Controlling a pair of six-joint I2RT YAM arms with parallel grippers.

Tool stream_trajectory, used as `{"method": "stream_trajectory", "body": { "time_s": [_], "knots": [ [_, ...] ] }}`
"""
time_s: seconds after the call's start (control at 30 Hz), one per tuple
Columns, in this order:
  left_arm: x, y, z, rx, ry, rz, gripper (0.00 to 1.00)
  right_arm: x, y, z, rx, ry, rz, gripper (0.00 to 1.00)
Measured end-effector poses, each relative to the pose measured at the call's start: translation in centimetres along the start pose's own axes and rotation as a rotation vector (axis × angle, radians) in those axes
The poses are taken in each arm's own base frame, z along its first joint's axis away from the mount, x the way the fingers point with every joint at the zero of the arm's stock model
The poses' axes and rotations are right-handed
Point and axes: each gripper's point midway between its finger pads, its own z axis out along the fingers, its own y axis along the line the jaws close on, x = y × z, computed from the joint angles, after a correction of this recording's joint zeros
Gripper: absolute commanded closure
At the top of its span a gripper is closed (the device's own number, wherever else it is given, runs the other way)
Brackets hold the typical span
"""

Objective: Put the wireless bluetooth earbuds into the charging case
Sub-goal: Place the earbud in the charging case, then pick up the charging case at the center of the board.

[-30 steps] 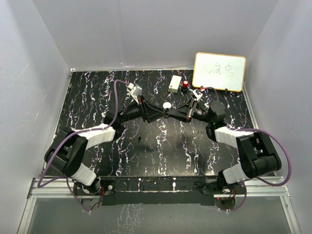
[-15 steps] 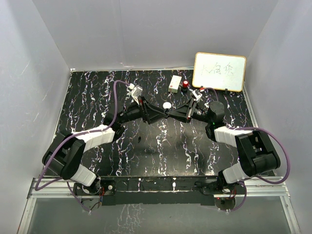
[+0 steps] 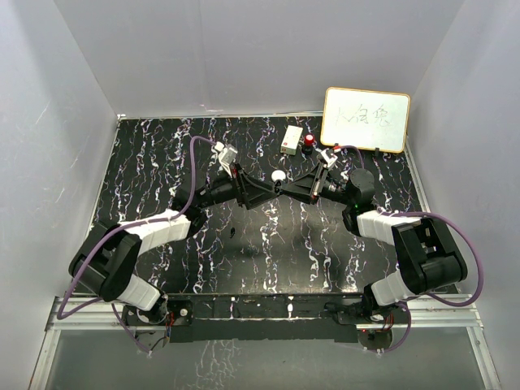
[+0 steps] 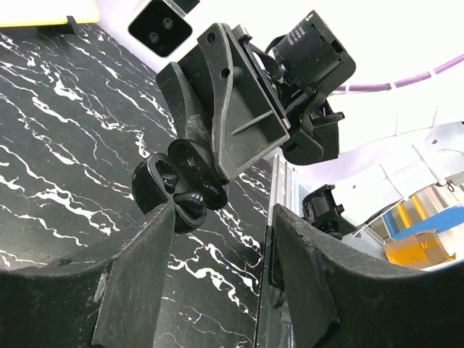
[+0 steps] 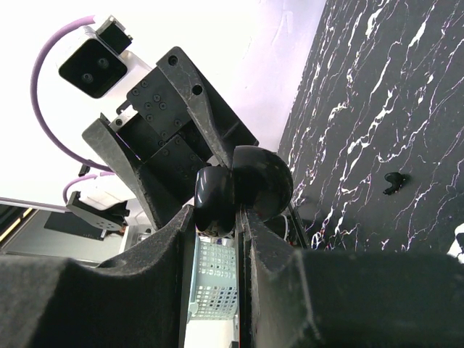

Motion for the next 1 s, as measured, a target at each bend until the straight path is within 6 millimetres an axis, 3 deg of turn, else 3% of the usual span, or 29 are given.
{"method": "stream_trajectory", "body": {
  "time_s": [0.23,0.37,0.47,0.63,0.9,1.0],
  "knots": [
    [-0.6,1.4,-0.9,-0.143,-0.026,-0.005,0.43,0.0,-0.1,0.0,0.001,-0.002,0.004,1.00],
    [-1.6,2.5,-3.1,-0.329,-0.052,0.011,0.44,0.0,-0.8,0.0,0.022,0.001,-0.010,1.00],
    [-1.1,3.9,-5.3,-0.500,-0.036,0.011,0.45,0.3,-2.3,-0.1,0.072,0.005,-0.016,1.00],
    [2.7,6.4,-8.4,-0.794,0.095,-0.024,0.47,0.7,-4.7,-0.5,0.175,0.014,-0.017,1.00],
    [9.5,9.4,-12.1,-1.123,0.356,-0.021,0.49,0.8,-5.4,-0.6,0.218,0.029,-0.040,1.00],
    [10.9,10.5,-13.5,-1.215,0.425,-0.005,0.49,0.9,-5.5,-0.7,0.223,0.031,-0.038,1.00]
  ]
}}
